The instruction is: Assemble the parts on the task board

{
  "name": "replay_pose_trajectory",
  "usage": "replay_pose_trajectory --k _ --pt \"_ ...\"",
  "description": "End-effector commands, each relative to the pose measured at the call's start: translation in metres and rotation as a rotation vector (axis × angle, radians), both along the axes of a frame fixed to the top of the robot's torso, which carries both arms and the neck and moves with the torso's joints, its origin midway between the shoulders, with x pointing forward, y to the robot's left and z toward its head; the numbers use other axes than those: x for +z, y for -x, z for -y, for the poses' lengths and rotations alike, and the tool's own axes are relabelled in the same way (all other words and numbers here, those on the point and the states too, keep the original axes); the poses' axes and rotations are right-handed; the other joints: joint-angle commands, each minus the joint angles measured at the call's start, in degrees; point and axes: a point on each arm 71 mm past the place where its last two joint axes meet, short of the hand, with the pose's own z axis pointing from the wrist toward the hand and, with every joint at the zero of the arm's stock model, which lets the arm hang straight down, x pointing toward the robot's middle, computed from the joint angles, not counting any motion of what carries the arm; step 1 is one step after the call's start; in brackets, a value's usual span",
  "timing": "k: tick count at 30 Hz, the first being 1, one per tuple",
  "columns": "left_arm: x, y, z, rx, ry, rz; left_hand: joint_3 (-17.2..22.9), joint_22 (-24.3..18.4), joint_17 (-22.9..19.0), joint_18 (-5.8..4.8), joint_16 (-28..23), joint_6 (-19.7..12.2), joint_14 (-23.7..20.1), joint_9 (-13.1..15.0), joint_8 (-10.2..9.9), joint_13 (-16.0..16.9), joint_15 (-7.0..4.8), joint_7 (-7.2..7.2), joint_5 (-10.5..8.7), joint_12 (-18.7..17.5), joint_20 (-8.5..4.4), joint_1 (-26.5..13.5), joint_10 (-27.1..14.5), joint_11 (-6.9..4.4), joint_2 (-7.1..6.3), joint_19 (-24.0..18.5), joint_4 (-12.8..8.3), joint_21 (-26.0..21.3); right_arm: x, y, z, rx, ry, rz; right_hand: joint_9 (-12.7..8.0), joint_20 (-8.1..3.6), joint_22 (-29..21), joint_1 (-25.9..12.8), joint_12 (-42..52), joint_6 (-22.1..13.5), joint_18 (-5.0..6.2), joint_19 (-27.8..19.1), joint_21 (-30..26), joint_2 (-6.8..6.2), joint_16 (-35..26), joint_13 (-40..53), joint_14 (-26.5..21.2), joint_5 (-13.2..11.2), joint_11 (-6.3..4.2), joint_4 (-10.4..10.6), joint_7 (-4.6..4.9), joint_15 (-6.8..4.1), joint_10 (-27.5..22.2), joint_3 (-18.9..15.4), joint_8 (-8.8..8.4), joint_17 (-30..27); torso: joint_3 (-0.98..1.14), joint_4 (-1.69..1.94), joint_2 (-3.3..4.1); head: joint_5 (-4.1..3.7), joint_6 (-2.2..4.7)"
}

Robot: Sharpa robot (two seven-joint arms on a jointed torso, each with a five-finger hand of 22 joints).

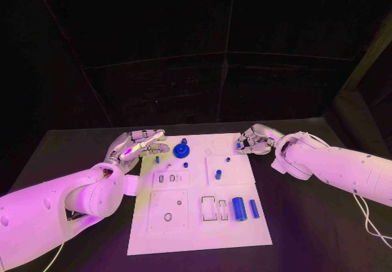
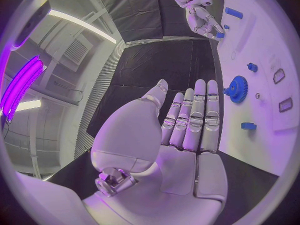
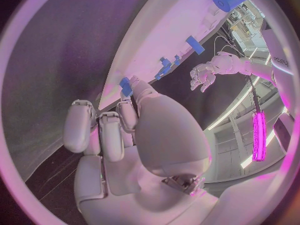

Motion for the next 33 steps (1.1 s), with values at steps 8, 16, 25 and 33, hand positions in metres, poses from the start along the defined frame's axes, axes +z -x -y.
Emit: replay_pose_trajectory --k 8,16,25,33 --pt "0.001 0.0 0.0 -0.011 0.002 0.006 -0.03 -0.09 0.07 0.75 -0.28 0.24 0.41 -0.01 -0.21 -0.03 0.14 0.17 -0.06 -0.24 -0.14 -0.01 0.14 0.2 0.4 0.4 -0.32 -0.28 0.007 0.001 0.0 -0.05 -0.006 0.077 0.1 -0.7 0.28 0.47 0.44 1.05 -1.21 0.14 0.3 1.44 0.27 0.48 4.46 0.34 -0.71 -0.81 -0.32 -0.75 0.27 2.26 0.33 7.83 0.0 0.03 -0.04 0.07 -0.08" --pt "0.001 0.0 -0.001 -0.011 0.001 0.003 -0.06 -0.11 0.11 0.75 -0.34 0.2 0.4 -0.02 -0.26 -0.04 0.16 0.19 -0.05 -0.29 -0.13 -0.04 0.11 0.22 0.38 0.42 -0.33 -0.32 0.014 0.015 -0.008 -0.071 -0.029 0.073 -0.02 -0.73 0.24 -0.37 0.35 1.02 -1.22 0.14 0.29 1.21 0.24 0.45 4.45 -0.56 -0.65 -0.77 -0.25 -0.72 0.29 2.94 0.12 7.79 -0.15 -0.03 -0.12 0.34 -0.01" --pt "0.0 -0.002 0.0 -0.01 0.001 0.003 -0.08 -0.13 0.13 0.74 -0.41 0.15 0.37 -0.03 -0.31 -0.05 0.17 0.18 -0.06 -0.34 -0.12 -0.02 0.07 0.23 0.33 0.44 -0.39 -0.35 0.023 0.039 -0.059 -0.041 -0.066 0.026 -0.06 -0.73 0.18 -0.68 0.17 1.01 -1.2 0.12 0.26 1.25 0.16 0.31 4.42 -0.92 -0.65 -0.78 -0.25 -0.72 0.22 3.34 0.02 7.62 -0.4 0.13 -0.84 1.14 -0.91" --pt "0.0 -0.003 0.0 -0.01 0.001 0.004 -0.1 -0.14 0.15 0.74 -0.45 0.14 0.35 -0.03 -0.33 -0.05 0.18 0.17 -0.06 -0.36 -0.12 -0.02 0.06 0.24 0.31 0.46 -0.41 -0.37 0.025 0.053 -0.12 0.08 -0.047 0.0 -0.08 -0.74 0.11 -0.71 0.15 1.03 -1.19 0.08 0.22 1.02 0.13 0.32 4.41 -0.98 -0.67 -1.02 -0.27 -0.74 0.24 3.61 -0.03 7.58 -0.75 0.24 -1.66 2.96 -2.29"
